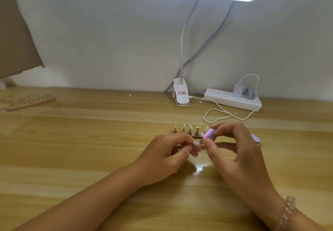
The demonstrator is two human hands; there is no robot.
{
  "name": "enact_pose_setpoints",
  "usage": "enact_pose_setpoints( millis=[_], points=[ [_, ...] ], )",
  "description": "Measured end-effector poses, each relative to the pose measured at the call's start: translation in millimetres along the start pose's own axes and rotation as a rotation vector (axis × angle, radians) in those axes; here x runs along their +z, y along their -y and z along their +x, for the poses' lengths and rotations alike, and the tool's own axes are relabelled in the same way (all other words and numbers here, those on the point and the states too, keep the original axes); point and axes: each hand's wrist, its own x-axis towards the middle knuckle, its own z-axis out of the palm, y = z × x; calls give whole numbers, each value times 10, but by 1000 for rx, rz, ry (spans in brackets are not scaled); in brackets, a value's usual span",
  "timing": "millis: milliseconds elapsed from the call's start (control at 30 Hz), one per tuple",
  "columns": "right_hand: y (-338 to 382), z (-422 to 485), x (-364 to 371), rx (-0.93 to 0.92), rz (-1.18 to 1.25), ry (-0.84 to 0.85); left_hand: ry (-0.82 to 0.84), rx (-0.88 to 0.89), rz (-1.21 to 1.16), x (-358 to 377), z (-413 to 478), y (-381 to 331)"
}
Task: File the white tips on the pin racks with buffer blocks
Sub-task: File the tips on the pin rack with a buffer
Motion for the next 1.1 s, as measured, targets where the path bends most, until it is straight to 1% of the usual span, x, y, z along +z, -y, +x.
enact_pose_setpoints(
  millis=[67,100,133,200,233,367,400,433,533,567,633,700,733,833,900,1000,1100],
  points=[
    [35,-37,45,-128,-55,102,-11,-14,-13,-16,0,12],
    [30,-46,57,-163,-84,141,-17,-19,-16,-22,0,16],
    [13,-38,53,-143,-96,151,-22,-19,-18,-24,2,19],
    [-19,-14,28,-37,-81,122,-28,-9,-27,-18,6,25],
    [-24,-9,20,-20,-97,108,-26,1,-30,-12,9,20],
    [10,-36,32,-174,-215,129,-9,51,-26,8,-3,-6],
    [4,-37,38,-177,-217,131,-5,53,-31,10,-7,-7],
    [-10,-32,42,-144,-199,129,-5,45,-40,8,-11,-2],
    [-62,-22,53,44,-126,160,-7,11,-51,1,-8,14],
    [-76,-19,47,85,-95,146,-4,4,-45,3,-8,19],
    [-85,-9,32,109,-25,66,4,0,-11,6,-5,23],
    [-53,5,24,83,30,5,9,18,45,16,3,28],
    [-32,5,32,57,33,7,11,29,62,17,6,24],
    [13,-23,69,-62,-85,102,14,35,51,10,10,10],
    [20,-23,54,-110,-84,132,-4,20,15,5,12,5],
    [33,-3,36,-108,-23,148,-45,10,-30,-2,18,31],
    [24,-13,49,-122,-52,186,-63,-10,-55,-7,24,69]
  ],
)
